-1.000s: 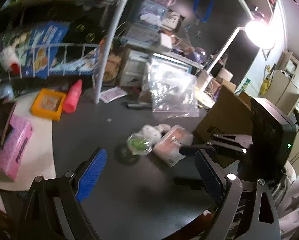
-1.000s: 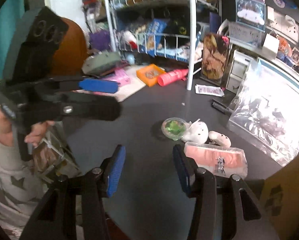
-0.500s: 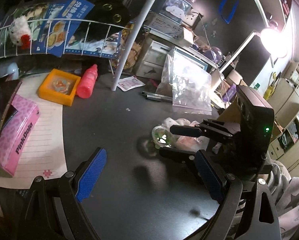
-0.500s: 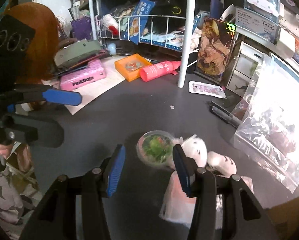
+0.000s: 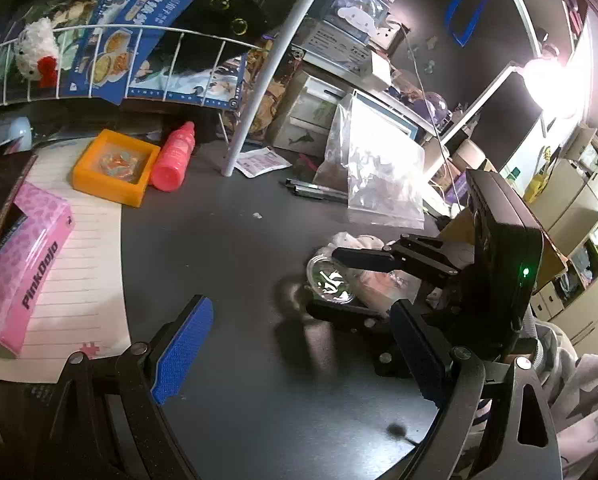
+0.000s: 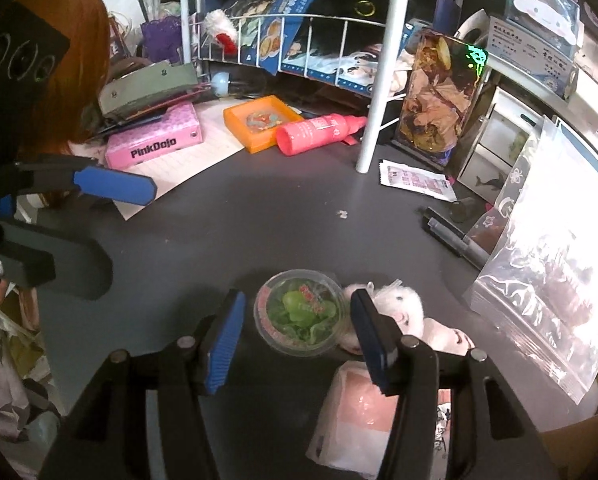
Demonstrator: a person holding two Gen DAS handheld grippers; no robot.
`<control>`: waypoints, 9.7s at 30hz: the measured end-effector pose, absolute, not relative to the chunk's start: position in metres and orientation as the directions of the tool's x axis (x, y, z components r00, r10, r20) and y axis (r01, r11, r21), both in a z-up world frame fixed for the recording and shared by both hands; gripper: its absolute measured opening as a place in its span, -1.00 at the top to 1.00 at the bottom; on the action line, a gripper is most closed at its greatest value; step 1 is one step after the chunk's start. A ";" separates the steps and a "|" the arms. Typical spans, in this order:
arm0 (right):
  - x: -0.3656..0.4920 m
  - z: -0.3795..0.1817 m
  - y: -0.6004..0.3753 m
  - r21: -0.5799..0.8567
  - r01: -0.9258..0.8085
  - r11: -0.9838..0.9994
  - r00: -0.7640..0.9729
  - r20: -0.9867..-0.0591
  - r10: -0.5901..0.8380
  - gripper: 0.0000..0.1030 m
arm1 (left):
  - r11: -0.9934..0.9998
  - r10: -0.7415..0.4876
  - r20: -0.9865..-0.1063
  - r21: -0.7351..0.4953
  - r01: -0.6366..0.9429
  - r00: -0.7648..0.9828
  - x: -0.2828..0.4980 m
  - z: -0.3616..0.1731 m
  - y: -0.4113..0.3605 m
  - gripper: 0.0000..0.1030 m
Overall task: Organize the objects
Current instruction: 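Move the left gripper back to the clear green-lidded container, then grasp the clear green-lidded container with the left gripper, then carry the container into the cardboard box and release it, then move the left gripper back to the pink-and-white tissue pack on the desk, then grasp the pink-and-white tissue pack with the left gripper and lift, then carry the tissue pack into the cardboard box and open the left gripper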
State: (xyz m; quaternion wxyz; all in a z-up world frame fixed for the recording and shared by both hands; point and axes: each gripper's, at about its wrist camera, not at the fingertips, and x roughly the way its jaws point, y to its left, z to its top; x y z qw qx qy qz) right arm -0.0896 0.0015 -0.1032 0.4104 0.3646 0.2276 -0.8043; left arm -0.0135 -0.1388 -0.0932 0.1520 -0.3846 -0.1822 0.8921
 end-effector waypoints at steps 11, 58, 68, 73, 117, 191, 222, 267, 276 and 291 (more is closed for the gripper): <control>-0.066 -0.091 0.003 -0.087 0.857 -0.508 -0.392 -0.751 -0.532 0.15 | -0.873 0.450 -0.618 -0.457 -0.171 -0.645 -0.009 -0.088 -0.120 -0.73; -0.026 0.057 0.253 -0.138 0.685 -0.715 -0.687 -0.447 -0.572 0.15 | -0.703 0.683 -0.567 -0.339 -0.625 -0.461 -0.074 0.043 0.152 -0.11; -0.058 0.045 0.294 -0.040 0.654 -0.755 -0.660 -0.517 -0.545 0.15 | -0.682 0.694 -0.615 -0.393 -0.617 -0.375 -0.107 0.028 0.188 -0.11; -0.071 0.039 0.301 0.004 0.649 -0.761 -0.629 -0.560 -0.539 0.13 | -0.684 0.683 -0.640 -0.391 -0.616 -0.352 -0.111 0.024 0.192 -0.17; 0.008 0.049 0.131 -0.074 0.830 -0.552 -0.495 -0.555 -0.669 -0.12 | -0.886 0.451 -0.497 -0.349 -0.305 -0.741 0.014 0.008 -0.052 -0.72; -0.016 -0.110 0.125 0.108 0.725 -0.681 -0.413 -0.723 -0.554 -0.80 | -0.633 0.773 -0.514 -0.659 -0.406 -0.372 -0.004 -0.126 0.003 -0.72; -0.007 -0.090 0.105 0.039 0.763 -0.646 -0.448 -0.689 -0.570 0.30 | -0.786 0.589 -0.581 -0.572 -0.233 -0.562 0.004 -0.113 -0.051 -0.72; -0.055 0.046 0.314 0.098 0.664 -0.741 -0.614 -0.494 -0.615 0.26 | -0.720 0.678 -0.582 -0.403 -0.566 -0.449 -0.105 0.035 0.177 0.25; -0.063 0.038 0.320 0.089 0.642 -0.761 -0.611 -0.539 -0.579 0.09 | -0.750 0.634 -0.630 -0.361 -0.554 -0.448 -0.108 0.028 0.187 -0.09; -0.056 0.043 0.318 0.044 0.619 -0.784 -0.652 -0.526 -0.545 -0.47 | -0.750 0.640 -0.606 -0.357 -0.557 -0.472 -0.095 0.035 0.175 -0.34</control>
